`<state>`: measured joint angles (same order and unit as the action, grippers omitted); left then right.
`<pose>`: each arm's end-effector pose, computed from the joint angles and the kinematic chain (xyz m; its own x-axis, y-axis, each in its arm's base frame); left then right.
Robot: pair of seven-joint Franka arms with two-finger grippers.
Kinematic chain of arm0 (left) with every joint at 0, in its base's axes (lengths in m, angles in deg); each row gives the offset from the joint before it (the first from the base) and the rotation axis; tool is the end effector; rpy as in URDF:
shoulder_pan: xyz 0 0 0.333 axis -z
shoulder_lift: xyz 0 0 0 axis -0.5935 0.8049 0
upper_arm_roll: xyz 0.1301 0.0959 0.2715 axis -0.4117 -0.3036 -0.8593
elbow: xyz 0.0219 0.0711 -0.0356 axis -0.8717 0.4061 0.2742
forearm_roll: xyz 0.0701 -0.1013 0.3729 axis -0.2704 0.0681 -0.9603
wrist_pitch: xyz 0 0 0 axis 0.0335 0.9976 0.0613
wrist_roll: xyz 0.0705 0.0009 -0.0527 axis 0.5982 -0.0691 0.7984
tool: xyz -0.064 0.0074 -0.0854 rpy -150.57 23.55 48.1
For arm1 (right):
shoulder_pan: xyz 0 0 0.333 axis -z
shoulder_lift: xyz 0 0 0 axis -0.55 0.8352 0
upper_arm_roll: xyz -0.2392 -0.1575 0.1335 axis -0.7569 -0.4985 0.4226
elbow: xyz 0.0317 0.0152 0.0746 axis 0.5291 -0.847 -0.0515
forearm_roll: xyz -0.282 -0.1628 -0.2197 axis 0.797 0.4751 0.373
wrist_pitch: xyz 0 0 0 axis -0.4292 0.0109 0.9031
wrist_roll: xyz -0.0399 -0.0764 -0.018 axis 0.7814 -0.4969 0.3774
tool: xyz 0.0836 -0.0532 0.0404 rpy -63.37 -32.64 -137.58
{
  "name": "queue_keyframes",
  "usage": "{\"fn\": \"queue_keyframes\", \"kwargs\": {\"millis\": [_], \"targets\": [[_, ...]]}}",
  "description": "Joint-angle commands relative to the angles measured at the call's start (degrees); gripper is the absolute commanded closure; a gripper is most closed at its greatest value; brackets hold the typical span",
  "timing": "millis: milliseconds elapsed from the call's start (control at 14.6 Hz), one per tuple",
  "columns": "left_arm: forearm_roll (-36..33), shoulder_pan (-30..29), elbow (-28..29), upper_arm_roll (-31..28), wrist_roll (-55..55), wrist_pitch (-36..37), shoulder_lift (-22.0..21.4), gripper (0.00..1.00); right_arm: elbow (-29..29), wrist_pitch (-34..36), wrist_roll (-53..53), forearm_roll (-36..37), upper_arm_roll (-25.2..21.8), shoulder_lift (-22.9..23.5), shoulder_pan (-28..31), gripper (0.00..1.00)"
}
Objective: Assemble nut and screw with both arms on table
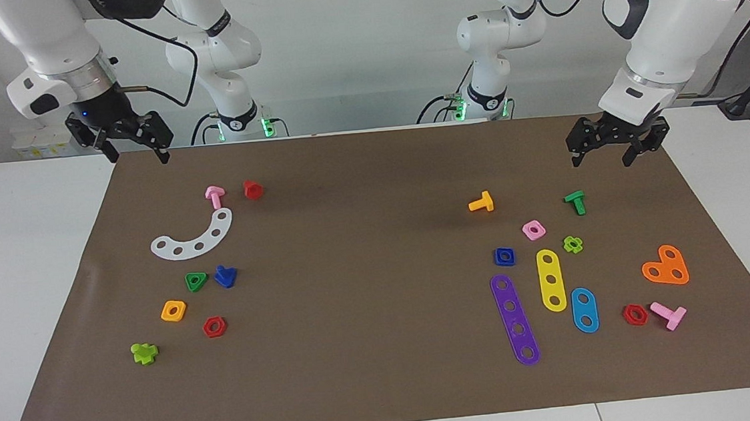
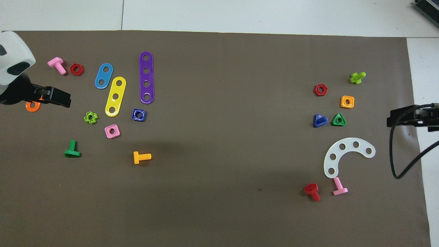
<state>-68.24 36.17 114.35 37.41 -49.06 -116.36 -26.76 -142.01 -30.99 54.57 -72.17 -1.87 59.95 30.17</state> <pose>0.5812 -0.0444 0.5875 0.9804 -0.1968 0.0090 -0.1966 -0.9803 -0.0187 0.5245 -0.0225 0.6291 0.9899 -0.1408 -0.0132 -0.1406 -0.9899 0.0179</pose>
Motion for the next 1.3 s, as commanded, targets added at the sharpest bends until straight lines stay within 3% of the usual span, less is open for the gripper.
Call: {"fn": "queue_keyframes", "kwargs": {"millis": [0,206,412,686,1029,1235], "targets": [[0.8,0.5,3.4,-0.5,-0.7,-1.8,-2.4,0.00,-1.2,-0.7,0.6,-0.2,0.0,-0.7,-0.1,0.00],[0.8,0.6,5.6,-0.4,-0.7,-3.8,-3.3,0.00,-1.4,-0.1,0.5,-0.3,0.0,-0.7,-0.1,0.00],[0.9,0.7,11.7,-0.4,-0.4,-9.8,-4.9,0.04,-1.6,-1.2,0.2,-0.3,0.0,0.0,-0.3,0.00],[1.7,2.2,14.0,-0.2,1.2,-14.7,-1.5,0.08,-6.9,-9.5,-2.0,-1.2,0.1,0.5,-0.5,0.00],[5.4,5.1,21.3,-0.2,6.0,-30.7,2.0,0.09,-8.8,-22.4,-9.1,-3.2,0.3,10.2,-0.7,0.00],[5.5,6.0,22.3,-0.2,6.2,-34.2,4.4,0.10,-12.2,-31.6,-12.5,-4.1,0.6,14.5,-1.0,0.00]]}}
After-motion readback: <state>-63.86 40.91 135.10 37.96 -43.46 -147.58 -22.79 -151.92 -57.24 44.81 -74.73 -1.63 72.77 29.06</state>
